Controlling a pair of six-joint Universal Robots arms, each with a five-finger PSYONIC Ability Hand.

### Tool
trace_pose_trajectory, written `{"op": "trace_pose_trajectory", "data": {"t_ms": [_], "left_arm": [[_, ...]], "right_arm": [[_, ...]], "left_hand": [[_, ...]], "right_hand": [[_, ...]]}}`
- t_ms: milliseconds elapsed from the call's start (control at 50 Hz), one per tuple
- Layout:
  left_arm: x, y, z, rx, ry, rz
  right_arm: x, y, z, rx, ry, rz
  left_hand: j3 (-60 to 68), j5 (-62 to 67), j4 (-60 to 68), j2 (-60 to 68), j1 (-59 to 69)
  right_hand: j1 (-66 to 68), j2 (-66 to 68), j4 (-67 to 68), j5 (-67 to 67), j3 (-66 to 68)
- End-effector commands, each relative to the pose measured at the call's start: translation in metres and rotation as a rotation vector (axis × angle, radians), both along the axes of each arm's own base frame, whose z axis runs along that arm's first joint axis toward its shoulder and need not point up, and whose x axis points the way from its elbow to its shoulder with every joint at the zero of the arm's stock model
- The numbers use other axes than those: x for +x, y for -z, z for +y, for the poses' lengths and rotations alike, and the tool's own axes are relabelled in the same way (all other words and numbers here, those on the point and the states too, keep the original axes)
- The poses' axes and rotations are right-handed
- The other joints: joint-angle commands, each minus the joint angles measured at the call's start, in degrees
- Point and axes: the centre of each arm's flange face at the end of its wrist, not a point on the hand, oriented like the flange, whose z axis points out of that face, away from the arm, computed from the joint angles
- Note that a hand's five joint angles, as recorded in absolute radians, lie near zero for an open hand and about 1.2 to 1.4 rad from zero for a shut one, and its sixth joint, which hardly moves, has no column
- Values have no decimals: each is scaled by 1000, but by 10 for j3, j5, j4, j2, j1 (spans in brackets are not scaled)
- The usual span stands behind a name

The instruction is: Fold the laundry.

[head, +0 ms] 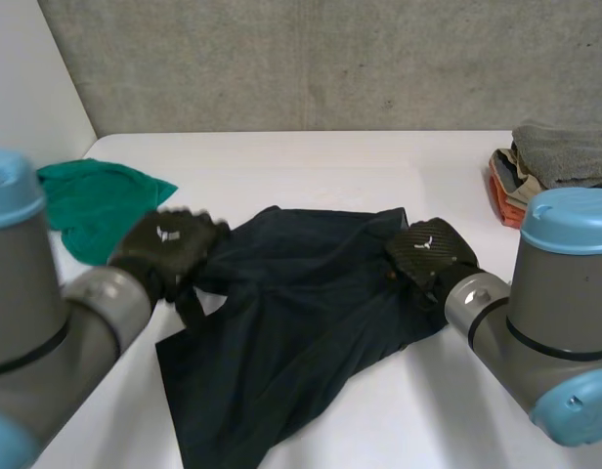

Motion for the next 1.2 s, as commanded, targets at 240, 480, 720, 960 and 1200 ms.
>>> {"op": "trace_pose_trajectory", "data": {"t_ms": [240,480,720,960,1200], "left_arm": [[32,35,83,386,-27,161],[22,55,85,490,-39,150],[6,70,58,395,-95,153],[4,-52,56,-116,48,115],[-2,-145,54,-412,129,227]], "right_arm": [[7,11,-15,14,26,-64],[5,10,-16,13,33,-64],[2,7,-12,20,26,-54],[-33,-79,44,-161,-131,354],[-45,-195,61,-454,-28,155]], "left_hand": [[106,101,103,103,109],[126,121,123,123,129],[637,633,635,634,640],[637,633,635,634,640],[637,633,635,634,640]], "right_hand": [[154,112,112,124,110],[154,112,112,124,110],[154,112,112,124,110],[154,112,112,124,110],[154,112,112,124,110]]}}
